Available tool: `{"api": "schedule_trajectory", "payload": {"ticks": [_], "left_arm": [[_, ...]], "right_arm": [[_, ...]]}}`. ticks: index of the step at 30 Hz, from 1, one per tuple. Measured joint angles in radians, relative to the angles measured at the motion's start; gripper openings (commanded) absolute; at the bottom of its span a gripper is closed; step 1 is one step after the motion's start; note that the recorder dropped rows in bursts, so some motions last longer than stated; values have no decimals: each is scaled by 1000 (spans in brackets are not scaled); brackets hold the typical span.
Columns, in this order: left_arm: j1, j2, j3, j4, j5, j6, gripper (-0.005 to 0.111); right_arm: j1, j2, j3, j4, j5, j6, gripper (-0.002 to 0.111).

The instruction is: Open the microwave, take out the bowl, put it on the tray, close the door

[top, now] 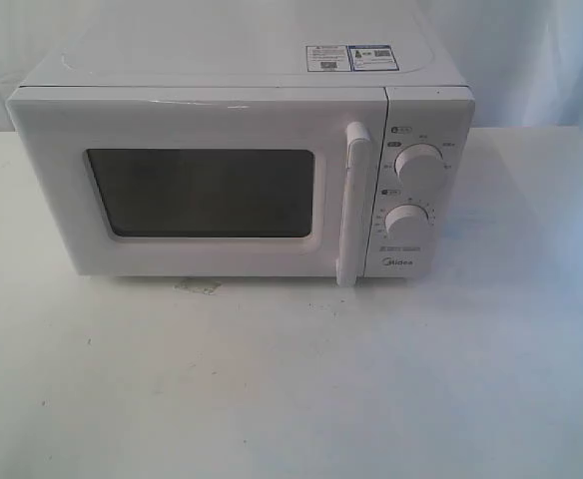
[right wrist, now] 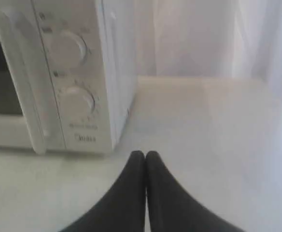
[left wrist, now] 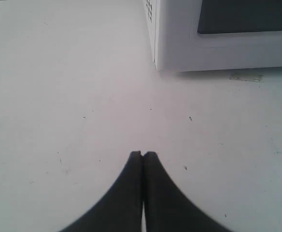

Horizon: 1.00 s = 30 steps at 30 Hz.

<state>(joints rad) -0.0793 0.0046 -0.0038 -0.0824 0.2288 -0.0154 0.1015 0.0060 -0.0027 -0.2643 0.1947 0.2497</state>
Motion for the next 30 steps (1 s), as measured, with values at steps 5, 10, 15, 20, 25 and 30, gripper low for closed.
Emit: {"api": "schedule_trajectory", "payload": {"ticks": [5, 10, 15, 20, 25, 30], "left_arm": [[0, 0, 0, 0, 0, 0, 0], [0, 0, 0, 0, 0, 0, 0], [0, 0, 0, 0, 0, 0, 0], [0, 0, 0, 0, 0, 0, 0], [0, 0, 0, 0, 0, 0, 0], [0, 0, 0, 0, 0, 0, 0]], "right_arm": [[0, 0, 0, -7, -287, -27, 0], [0, 0, 0, -7, -492, -28, 0], [0, -1, -7, -7, -669, 122, 0], [0, 30, -201, -9, -547, 256, 0], [2, 239, -485, -11, -177, 318, 0], [33, 532, -652, 121, 308, 200, 0]]}}
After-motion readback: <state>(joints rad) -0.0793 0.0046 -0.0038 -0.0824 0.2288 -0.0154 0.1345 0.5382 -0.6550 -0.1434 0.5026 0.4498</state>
